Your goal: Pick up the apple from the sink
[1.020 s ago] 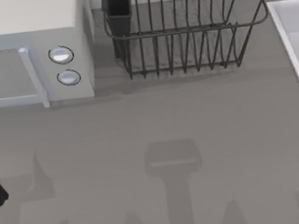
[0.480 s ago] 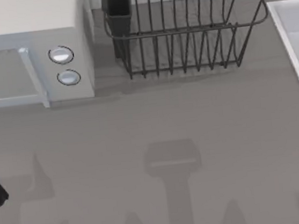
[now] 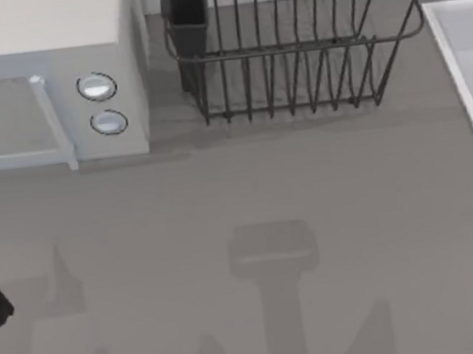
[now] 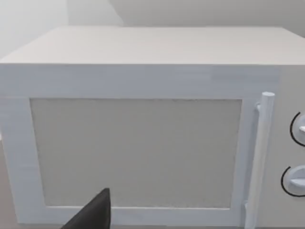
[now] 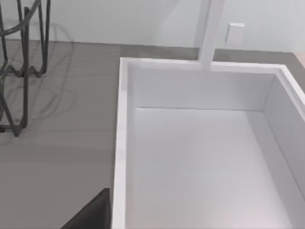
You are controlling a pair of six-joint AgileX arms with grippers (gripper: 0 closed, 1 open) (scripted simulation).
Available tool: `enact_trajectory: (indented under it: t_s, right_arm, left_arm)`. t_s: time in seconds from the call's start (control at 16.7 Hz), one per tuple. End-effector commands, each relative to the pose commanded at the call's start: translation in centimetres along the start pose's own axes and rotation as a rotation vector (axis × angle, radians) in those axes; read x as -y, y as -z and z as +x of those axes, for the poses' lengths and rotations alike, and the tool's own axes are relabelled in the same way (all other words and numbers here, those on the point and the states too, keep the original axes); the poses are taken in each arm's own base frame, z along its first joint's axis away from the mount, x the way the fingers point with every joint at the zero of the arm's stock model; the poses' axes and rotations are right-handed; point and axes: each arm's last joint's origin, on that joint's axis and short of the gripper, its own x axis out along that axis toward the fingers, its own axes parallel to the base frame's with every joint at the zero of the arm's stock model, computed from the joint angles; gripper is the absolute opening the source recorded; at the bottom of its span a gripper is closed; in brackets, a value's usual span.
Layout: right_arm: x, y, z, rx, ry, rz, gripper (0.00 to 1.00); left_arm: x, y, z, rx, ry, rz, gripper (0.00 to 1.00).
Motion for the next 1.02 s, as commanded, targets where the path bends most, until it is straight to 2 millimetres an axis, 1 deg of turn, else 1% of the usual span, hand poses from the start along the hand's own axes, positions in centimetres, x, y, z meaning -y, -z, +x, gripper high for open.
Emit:
enact_trajectory:
  t_s: [0.12,0.24,0.36,0.48,0.6,0.78,0.9,1.02]
  right_arm:
    - [0.7,-2.1,1.3,-0.147,0.02,-0.024,1.0]
    - [1.6,-4.1,3.5,-0.312,0.033,-0.042,1.0]
    - [2.8,-5.6,6.4,-0.485,0.037,-0.054,1.0]
    - [4.2,-6.2,9.9,-0.659,0.029,-0.058,1.0]
    - [5.8,-6.0,13.6,-0.825,0.01,-0.053,1.0]
    - [8.2,-4.3,18.5,-1.041,-0.031,-0.034,1.0]
    - [9.5,-2.8,21.0,-1.15,-0.059,-0.019,1.0]
    - [10.5,-1.6,22.8,-1.227,-0.083,-0.005,1.0]
  left_arm:
    - [0.0,0.0,0.0,0.0,0.0,0.0,1.0]
    - [0.0,0.0,0.0,0.0,0.0,0.0,1.0]
    - [0.0,0.0,0.0,0.0,0.0,0.0,1.0]
    - [0.0,0.0,0.0,0.0,0.0,0.0,1.0]
    - [0.0,0.0,0.0,0.0,0.0,0.0,1.0]
    - [0.0,0.0,0.0,0.0,0.0,0.0,1.0]
    - [0.0,0.0,0.0,0.0,0.0,0.0,1.0]
    - [0.0,0.0,0.0,0.0,0.0,0.0,1.0]
